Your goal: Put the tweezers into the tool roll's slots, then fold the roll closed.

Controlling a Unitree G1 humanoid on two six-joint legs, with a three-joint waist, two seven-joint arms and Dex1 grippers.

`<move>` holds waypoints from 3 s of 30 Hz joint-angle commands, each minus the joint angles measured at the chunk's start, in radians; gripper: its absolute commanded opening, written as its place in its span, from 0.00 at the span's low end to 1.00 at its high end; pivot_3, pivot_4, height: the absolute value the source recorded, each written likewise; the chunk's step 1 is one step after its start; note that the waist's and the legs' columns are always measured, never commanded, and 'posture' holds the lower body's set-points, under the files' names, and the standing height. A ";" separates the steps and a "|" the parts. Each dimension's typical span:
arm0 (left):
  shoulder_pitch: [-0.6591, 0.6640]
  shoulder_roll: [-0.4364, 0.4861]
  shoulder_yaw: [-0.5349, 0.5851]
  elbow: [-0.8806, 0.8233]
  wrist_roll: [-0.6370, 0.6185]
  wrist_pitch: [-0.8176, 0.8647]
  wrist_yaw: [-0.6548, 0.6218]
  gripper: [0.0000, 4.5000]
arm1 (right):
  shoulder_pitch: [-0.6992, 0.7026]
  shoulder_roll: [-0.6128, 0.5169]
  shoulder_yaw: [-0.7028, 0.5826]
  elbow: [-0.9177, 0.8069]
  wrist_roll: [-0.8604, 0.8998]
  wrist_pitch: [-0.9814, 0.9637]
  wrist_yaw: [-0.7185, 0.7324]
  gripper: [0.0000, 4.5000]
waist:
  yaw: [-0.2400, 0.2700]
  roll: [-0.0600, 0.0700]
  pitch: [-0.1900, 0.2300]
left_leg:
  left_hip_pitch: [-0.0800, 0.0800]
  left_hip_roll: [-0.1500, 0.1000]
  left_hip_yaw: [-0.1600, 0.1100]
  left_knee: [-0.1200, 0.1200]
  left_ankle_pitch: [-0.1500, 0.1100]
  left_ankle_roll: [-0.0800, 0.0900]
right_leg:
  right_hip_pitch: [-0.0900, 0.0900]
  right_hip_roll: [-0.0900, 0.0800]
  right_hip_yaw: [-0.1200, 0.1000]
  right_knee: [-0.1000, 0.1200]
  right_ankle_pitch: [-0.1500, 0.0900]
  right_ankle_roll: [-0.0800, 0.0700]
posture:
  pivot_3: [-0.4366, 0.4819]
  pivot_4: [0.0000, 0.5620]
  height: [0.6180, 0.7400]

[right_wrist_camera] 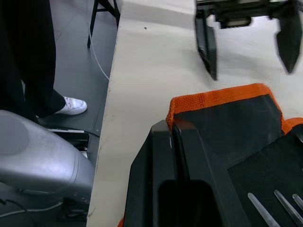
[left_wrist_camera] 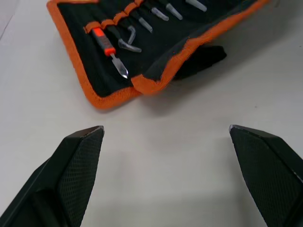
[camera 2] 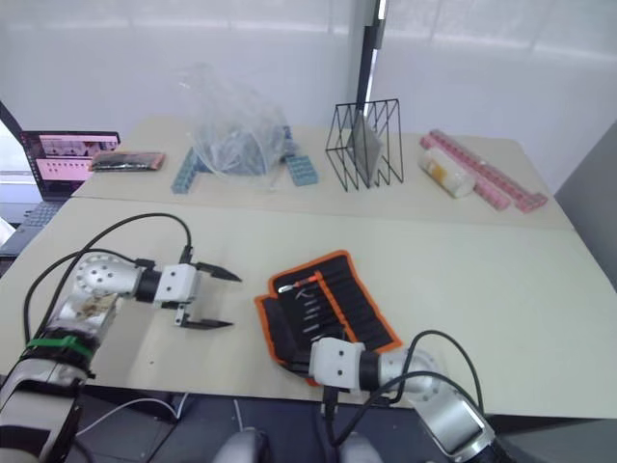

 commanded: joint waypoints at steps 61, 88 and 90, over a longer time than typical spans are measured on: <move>0.783 0.052 0.140 -1.211 -0.060 0.915 0.664 0.01 | -0.444 0.036 -0.046 0.522 -0.265 -0.481 -0.097 0.00 | -0.029 0.006 0.004 | 0.005 0.000 -0.002 0.007 -0.001 0.001 | 0.001 0.000 0.001 0.015 0.000 0.000 | 0.48 0.27 0.74; 0.374 0.077 0.044 -0.737 -0.189 1.015 0.422 0.01 | -0.340 -0.032 -0.120 0.357 -0.063 0.121 0.016 0.00 | -0.023 0.007 0.005 | 0.004 -0.001 -0.002 0.006 -0.001 0.001 | 0.001 -0.001 0.001 0.014 0.000 0.000 | 0.48 0.27 0.74; 0.355 0.070 0.038 -0.728 -0.188 1.020 0.419 0.01 | -0.352 -0.033 -0.120 0.363 -0.068 0.123 0.016 0.00 | -0.022 0.007 0.005 | 0.004 -0.001 -0.002 0.007 -0.001 0.001 | 0.001 -0.001 0.001 0.013 0.000 0.000 | 0.48 0.27 0.74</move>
